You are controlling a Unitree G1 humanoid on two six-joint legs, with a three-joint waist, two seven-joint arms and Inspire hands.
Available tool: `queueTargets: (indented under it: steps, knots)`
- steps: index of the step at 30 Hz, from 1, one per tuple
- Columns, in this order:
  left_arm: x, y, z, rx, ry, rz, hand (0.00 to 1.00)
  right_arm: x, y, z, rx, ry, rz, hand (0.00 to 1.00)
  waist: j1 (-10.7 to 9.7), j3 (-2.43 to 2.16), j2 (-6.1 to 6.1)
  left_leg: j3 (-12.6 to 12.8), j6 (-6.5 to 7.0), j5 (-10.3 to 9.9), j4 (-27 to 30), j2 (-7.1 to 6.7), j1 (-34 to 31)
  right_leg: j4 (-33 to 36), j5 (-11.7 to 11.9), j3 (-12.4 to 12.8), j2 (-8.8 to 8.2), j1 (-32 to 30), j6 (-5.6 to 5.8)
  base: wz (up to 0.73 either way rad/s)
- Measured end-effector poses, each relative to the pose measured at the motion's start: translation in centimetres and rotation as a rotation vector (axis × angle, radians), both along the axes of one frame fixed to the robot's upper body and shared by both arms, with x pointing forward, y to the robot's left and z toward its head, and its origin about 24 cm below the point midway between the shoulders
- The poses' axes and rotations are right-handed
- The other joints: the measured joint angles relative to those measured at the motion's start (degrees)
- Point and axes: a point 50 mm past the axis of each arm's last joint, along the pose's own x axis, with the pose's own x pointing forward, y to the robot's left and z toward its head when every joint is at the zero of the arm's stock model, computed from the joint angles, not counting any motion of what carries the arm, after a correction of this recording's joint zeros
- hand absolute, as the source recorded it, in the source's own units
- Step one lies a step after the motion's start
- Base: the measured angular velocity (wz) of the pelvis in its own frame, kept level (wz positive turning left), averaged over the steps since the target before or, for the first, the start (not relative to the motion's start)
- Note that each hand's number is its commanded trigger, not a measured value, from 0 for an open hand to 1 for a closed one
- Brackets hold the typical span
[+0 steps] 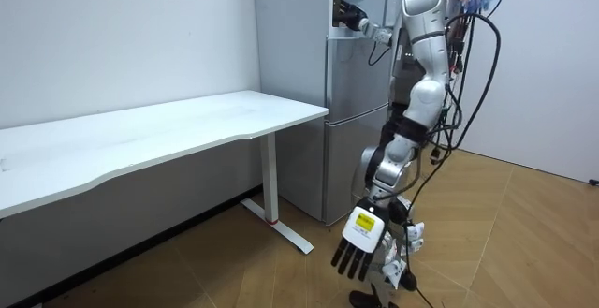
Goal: Put the bottle in the upper fridge
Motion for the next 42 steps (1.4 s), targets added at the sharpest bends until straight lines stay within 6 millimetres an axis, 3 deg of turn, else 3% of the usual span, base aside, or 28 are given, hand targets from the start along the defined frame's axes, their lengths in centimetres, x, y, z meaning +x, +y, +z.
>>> queueTargets:
  steps: [5,15,21,26,31,37,42]
  knots:
    - [0.1,0.0,0.0,0.014,-0.005,0.001,0.00,-0.9,0.6,-0.4,0.017,-0.012,-0.001,0.00,-0.3,-0.49,-0.10,0.5,0.01,0.0,-0.1,-0.01,0.1,0.0,0.0,0.2,-0.01,-0.4,0.00,-0.06]
    - [-0.2,-1.2,-0.5,0.003,-0.007,0.008,0.00,-3.1,3.1,0.0,0.059,-0.115,0.007,0.00,-2.8,-0.27,1.79,1.4,0.01,0.0,-0.3,0.09,0.1,0.0,0.0,1.4,0.11,-0.9,0.00,-0.04]
    - [-0.6,-1.9,-0.9,-0.023,-0.003,0.014,0.00,-5.0,4.2,1.2,0.033,-0.213,0.032,0.00,-3.5,-0.27,2.11,2.1,-0.03,0.0,-0.5,0.20,0.5,0.1,0.0,2.0,0.29,-1.1,-0.01,-0.07]
    - [-0.7,-2.4,-1.1,-0.043,-0.002,0.015,0.00,-5.5,4.8,1.9,-0.028,-0.258,0.039,0.00,-4.4,-0.25,2.02,2.1,-0.03,0.0,-0.5,0.23,0.6,0.2,0.0,2.5,0.36,-1.5,-0.05,-0.05]
    - [-0.4,-3.2,-1.3,-0.068,-0.014,0.005,0.00,-6.0,5.5,1.6,-0.111,-0.270,-0.001,0.00,-4.4,-0.41,2.35,2.3,-0.08,-0.1,-0.4,0.39,0.5,0.5,0.1,3.0,0.54,-2.0,-0.16,-0.05]
    - [0.1,-3.7,-1.5,-0.083,-0.018,-0.031,0.00,-7.1,5.9,0.4,-0.236,-0.248,-0.092,0.00,-4.1,-0.53,3.62,3.4,-0.25,-0.2,-0.5,0.75,0.8,1.1,0.1,3.9,0.76,-2.8,-0.17,-0.11]
    - [0.6,-4.0,-1.5,-0.086,-0.050,-0.059,0.00,-7.7,5.8,-0.5,-0.210,-0.239,-0.127,0.00,-4.4,-0.12,4.67,3.8,-0.23,-0.2,-1.0,0.71,1.0,1.1,0.2,4.6,0.82,-2.9,-0.29,-0.09]
